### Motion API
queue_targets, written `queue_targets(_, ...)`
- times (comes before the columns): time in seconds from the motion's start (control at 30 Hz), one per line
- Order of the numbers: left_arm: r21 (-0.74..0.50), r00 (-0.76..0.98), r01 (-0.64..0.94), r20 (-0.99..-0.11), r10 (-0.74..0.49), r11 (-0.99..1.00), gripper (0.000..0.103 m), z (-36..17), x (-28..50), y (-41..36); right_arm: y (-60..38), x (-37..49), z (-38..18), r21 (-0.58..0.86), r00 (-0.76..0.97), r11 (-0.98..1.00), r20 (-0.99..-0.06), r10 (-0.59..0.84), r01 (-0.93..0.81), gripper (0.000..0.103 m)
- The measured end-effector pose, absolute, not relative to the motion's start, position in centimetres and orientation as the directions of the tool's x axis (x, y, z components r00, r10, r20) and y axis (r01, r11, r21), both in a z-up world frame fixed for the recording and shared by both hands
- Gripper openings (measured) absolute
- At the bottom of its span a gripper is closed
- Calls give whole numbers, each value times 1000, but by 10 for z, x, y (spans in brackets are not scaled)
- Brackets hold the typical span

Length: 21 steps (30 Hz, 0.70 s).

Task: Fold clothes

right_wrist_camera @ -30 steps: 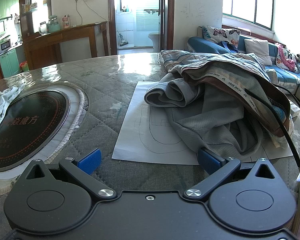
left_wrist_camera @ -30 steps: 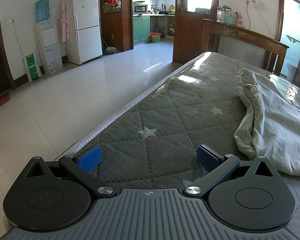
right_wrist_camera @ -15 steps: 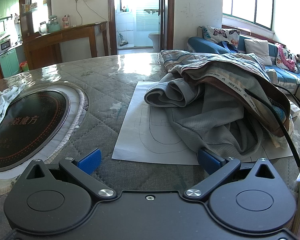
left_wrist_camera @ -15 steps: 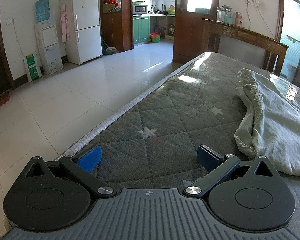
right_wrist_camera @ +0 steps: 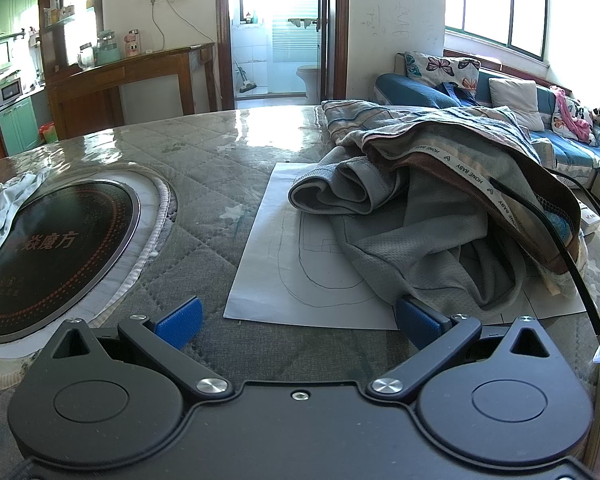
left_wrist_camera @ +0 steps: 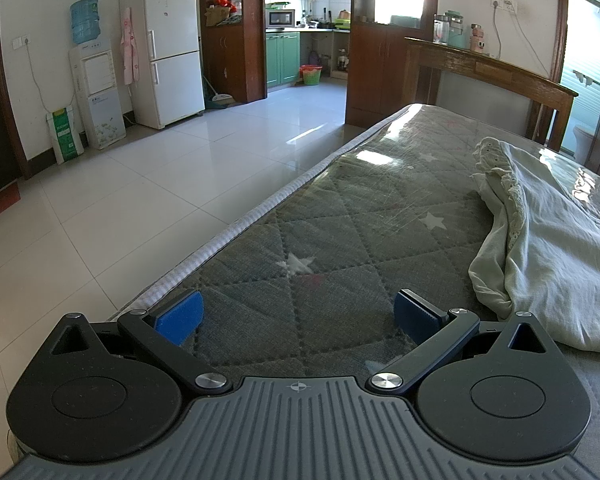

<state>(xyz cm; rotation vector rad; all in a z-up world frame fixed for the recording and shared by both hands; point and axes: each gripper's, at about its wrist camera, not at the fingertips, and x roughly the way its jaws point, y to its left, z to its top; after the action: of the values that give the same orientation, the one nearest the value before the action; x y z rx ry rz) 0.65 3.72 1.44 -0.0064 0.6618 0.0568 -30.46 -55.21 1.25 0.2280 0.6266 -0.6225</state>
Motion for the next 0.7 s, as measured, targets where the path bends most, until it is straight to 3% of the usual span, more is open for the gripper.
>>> queue_targets(0.7,12,787,-55,-614,51,998,103,14,7,37,-554,-305,12,10,619,777,-611,-494,630,103)
